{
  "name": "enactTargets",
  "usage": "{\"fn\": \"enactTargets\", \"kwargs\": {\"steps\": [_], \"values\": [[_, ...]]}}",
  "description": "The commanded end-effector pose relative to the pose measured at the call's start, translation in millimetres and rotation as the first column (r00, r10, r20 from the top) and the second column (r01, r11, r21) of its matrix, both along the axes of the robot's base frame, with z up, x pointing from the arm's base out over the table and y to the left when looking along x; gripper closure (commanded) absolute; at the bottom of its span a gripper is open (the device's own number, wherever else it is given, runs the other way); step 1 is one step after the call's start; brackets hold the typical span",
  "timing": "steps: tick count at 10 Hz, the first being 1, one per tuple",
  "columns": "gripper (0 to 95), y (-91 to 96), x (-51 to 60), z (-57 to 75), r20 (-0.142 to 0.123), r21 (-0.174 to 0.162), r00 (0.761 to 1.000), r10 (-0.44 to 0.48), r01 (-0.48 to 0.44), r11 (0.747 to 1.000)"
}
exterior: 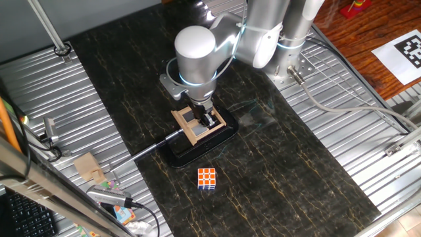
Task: Close a sliding window
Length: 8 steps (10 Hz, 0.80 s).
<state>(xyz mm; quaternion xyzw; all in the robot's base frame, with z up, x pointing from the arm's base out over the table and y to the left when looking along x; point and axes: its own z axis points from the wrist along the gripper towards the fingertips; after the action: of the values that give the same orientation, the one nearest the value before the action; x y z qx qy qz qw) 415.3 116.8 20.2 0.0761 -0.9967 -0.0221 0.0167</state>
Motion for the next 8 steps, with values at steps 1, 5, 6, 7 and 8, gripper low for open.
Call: {"fn": "enactTargets", "kwargs": {"steps": [1, 5, 6, 7, 8], "values": [[95.0, -0.3, 0.5, -0.5, 0.001, -0.001, 1.000, 0.001, -0.001, 1.000], [95.0, -0.5, 0.7, -1.8, 0.001, -0.002, 1.000, 0.001, -0.001, 1.000], [95.0, -0.5, 0.8, -2.3, 0.002, -0.002, 1.000, 0.002, -0.002, 1.000], [95.0, -0.5, 0.8, -2.4, 0.002, -0.002, 1.000, 0.001, -0.001, 1.000], [95.0, -0.5, 0.8, -2.5, 0.000, -0.002, 1.000, 0.001, -0.001, 1.000]]}}
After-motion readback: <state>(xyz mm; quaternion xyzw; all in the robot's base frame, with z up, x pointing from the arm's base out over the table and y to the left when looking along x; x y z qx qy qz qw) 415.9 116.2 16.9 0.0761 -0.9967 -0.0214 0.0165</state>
